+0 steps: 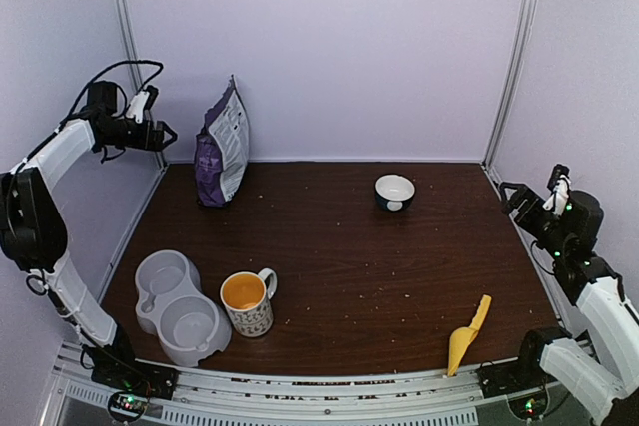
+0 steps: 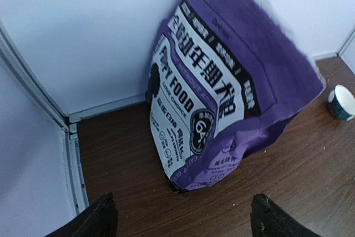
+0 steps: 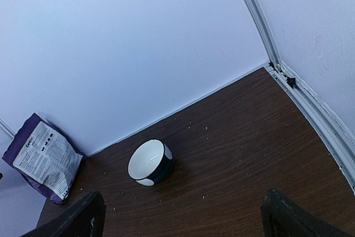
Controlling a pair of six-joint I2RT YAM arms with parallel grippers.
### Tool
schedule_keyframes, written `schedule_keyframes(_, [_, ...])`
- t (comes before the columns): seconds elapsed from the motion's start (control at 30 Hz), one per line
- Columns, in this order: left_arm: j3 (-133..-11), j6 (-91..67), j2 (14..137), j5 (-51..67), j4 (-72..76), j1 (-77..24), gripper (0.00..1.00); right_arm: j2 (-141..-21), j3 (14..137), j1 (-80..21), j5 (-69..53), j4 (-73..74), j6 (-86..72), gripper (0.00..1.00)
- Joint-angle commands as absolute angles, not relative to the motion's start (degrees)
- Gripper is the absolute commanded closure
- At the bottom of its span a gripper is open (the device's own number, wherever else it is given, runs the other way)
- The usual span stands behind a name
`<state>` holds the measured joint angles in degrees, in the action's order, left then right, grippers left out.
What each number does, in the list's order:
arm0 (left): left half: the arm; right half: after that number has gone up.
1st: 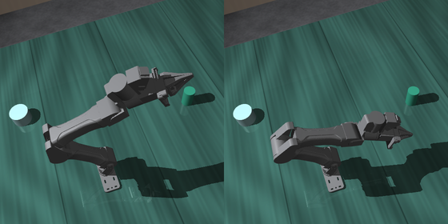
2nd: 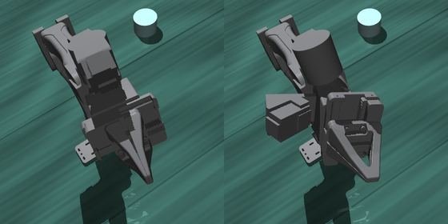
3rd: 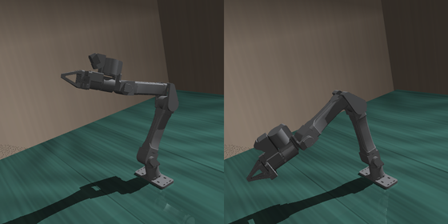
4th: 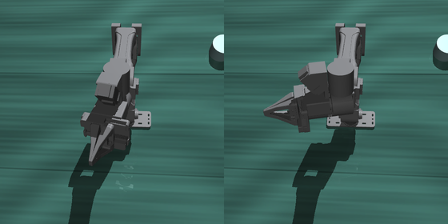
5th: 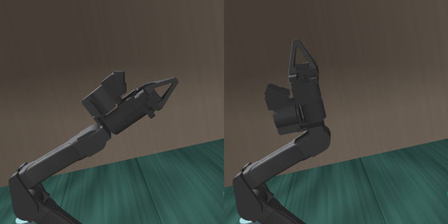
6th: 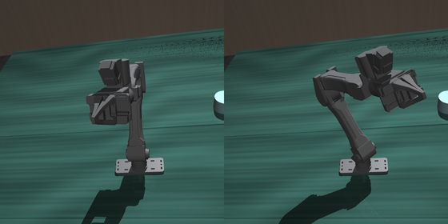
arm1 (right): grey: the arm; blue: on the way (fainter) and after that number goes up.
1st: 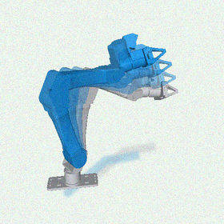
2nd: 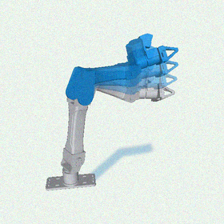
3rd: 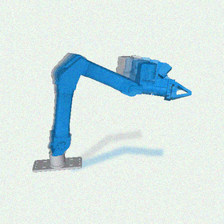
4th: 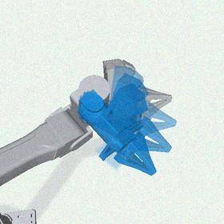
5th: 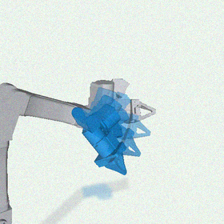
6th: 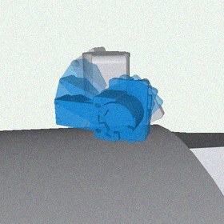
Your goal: Serve the pet food
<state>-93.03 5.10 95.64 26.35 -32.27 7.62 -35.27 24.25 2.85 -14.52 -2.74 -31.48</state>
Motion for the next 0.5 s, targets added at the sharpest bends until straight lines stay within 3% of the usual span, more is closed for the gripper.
schedule_keyframes(0.0, [-86.5, 16.2, 95.3, 32.9, -19.3, 7.5, 0.16, -32.7, 24.2, 2.5, -12.4, -0.5, -30.7, 0.0])
schedule_keyframes(0.47, [-87.7, 18.8, 106.6, 39.2, -12.3, 7.1, 0.21, -31.0, 26.0, 2.5, -10.9, 2.7, -30.5, 0.0])
